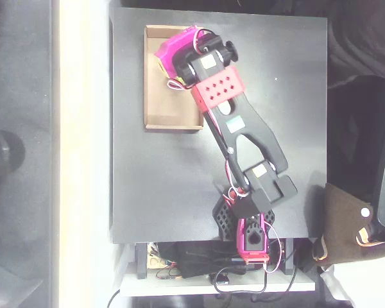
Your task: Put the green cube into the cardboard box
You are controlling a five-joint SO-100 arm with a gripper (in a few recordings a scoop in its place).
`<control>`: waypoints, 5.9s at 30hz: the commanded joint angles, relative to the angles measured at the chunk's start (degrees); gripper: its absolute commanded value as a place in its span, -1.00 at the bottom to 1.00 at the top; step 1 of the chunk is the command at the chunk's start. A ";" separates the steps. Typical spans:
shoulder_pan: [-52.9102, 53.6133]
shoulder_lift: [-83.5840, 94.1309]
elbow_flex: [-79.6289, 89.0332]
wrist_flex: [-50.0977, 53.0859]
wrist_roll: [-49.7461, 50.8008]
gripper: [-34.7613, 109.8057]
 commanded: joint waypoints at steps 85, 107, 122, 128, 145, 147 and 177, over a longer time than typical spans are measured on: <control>28.21 92.64 71.72 4.39 0.09 -0.14; 28.39 106.96 90.79 4.31 0.18 -0.46; 28.30 109.60 100.55 5.19 0.18 -0.46; 28.30 109.60 101.51 5.27 0.70 -0.46; 28.30 109.16 103.80 8.88 0.44 -0.46; 28.30 109.60 103.80 11.87 0.53 -0.46; 28.30 109.69 103.80 14.77 0.44 -0.45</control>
